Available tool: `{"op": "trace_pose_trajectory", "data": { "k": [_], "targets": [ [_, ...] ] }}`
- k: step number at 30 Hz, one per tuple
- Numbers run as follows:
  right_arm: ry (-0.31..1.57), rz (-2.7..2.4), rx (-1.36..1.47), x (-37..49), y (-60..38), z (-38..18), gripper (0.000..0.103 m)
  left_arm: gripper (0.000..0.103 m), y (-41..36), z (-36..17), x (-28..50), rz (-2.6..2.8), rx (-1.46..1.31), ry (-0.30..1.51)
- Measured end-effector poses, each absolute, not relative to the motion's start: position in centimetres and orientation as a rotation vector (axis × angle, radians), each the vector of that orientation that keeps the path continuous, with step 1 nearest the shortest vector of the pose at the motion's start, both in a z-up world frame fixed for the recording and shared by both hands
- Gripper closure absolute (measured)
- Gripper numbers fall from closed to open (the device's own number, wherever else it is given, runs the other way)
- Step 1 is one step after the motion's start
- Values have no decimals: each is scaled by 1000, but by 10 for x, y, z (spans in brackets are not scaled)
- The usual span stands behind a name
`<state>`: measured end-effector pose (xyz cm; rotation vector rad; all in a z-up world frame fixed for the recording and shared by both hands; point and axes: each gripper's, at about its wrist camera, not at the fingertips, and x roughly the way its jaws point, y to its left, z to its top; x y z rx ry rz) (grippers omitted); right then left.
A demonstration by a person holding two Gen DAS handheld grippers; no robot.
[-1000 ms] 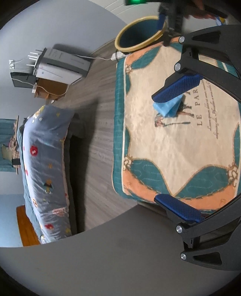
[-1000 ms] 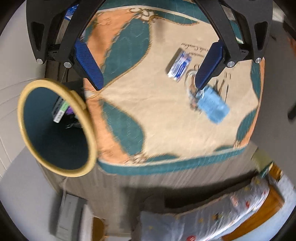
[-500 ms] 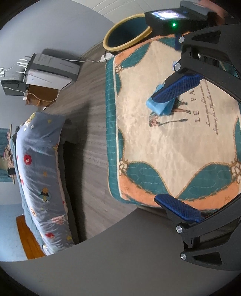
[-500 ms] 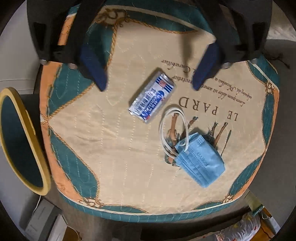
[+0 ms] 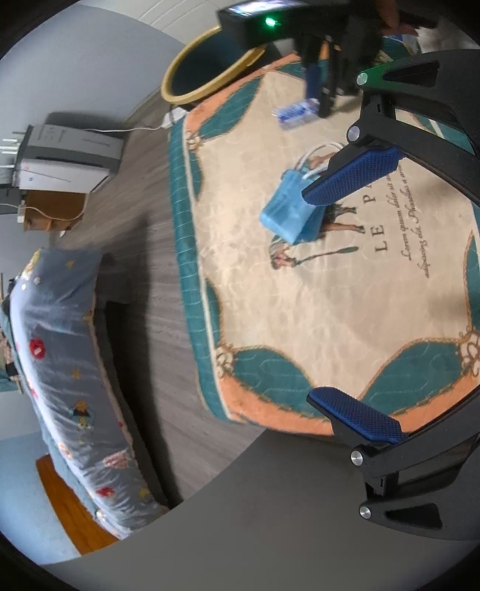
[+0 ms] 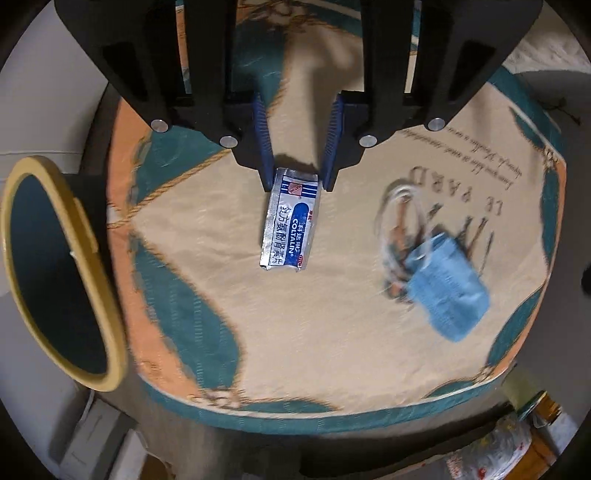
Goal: Collect trash
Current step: 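Grasp the small blue-and-white blister strip with the right tool, then grasp the blue face mask with left tool while right tool holds the strip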
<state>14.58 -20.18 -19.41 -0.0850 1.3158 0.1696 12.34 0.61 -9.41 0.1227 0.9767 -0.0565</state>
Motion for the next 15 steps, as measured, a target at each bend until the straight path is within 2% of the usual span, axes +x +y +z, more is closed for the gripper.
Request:
{"op": "trace_pose_trajectory", "data": {
  "k": [3,5,6,7,10,11,13,15],
  "targets": [
    [1302,154,-54,151,-213,-194,76,5,5,-102,125,-50,114,1002],
    [1281,151,-63,157,-217,-192,65,5,5,-106,127,-46,94,1016],
    [1274,153,-64,159,-217,-192,51,5,6,-108,128,-43,82,1024],
    [1269,154,-57,163,-218,-191,44,5,6,-110,129,-41,77,1029],
    [1259,160,-12,176,-215,-193,43,5,5,-116,130,-41,78,1044],
    [1257,157,-6,180,-217,-191,45,5,4,-118,131,-41,83,1045],
    [1265,161,-29,184,-218,-196,80,5,1,-120,131,-43,92,1049],
    [1271,170,-46,187,-217,-197,80,5,-1,-122,132,-46,93,1055]
  ]
}}
